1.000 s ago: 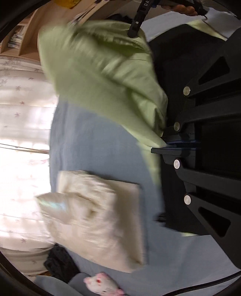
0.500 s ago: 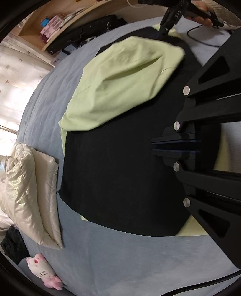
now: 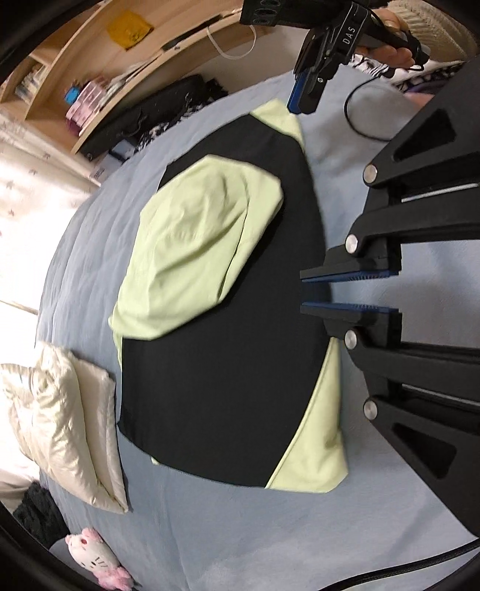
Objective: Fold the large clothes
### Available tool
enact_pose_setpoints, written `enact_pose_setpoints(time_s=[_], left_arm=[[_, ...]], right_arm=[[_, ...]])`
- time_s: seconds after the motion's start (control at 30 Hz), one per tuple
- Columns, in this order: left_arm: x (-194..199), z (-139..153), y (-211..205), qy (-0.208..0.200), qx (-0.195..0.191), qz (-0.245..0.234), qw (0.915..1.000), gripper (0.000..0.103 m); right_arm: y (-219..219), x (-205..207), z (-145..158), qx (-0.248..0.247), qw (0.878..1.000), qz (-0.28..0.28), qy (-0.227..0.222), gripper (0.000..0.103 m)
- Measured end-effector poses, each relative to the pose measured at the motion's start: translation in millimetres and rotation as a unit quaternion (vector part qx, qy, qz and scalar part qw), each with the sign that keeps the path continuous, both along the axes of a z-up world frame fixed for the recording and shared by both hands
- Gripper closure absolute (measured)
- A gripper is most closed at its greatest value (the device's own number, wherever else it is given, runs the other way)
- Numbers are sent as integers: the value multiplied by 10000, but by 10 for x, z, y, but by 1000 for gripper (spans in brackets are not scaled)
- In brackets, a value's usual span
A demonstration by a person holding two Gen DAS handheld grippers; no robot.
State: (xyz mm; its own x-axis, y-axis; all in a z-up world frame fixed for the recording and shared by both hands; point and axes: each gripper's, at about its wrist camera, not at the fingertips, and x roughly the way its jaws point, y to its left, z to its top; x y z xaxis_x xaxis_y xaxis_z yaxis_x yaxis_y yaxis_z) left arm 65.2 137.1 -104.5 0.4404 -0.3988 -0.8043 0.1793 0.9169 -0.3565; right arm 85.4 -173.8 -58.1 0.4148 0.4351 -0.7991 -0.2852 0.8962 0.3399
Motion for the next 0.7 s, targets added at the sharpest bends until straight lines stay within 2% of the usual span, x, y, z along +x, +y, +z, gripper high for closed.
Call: enact_pose_setpoints(time_s=[0.03,0.13,0.17,0.2,0.3,0.5,0.7], left_arm=[[-37,34,-22,-16,-61,-55,10000,86],[-85,78,-98,-83,-228,-216,9995,66],[-98,72,-106,-92,-282,-242,9993,56],[-98,60,-118,-105,-344,-248,9990,53],[-30,-50,-120,-39,-540,-243,9982,53],[240,-386,-35,204,-1218,15,9923,53],[588,-714,20,558,-2044,487,9761,53]], right_arm=[[10,-35,24,44,10000,2,18,68],[70,-138,90,204,9998,88,14,60],[87,-153,84,213,9997,80,4,57],[97,-153,59,229,9997,62,-2,57],[86,-71,-85,284,9995,-91,132,56],[-149,211,-509,840,9917,-793,570,56],[-337,491,-779,1401,9794,-1268,708,56]])
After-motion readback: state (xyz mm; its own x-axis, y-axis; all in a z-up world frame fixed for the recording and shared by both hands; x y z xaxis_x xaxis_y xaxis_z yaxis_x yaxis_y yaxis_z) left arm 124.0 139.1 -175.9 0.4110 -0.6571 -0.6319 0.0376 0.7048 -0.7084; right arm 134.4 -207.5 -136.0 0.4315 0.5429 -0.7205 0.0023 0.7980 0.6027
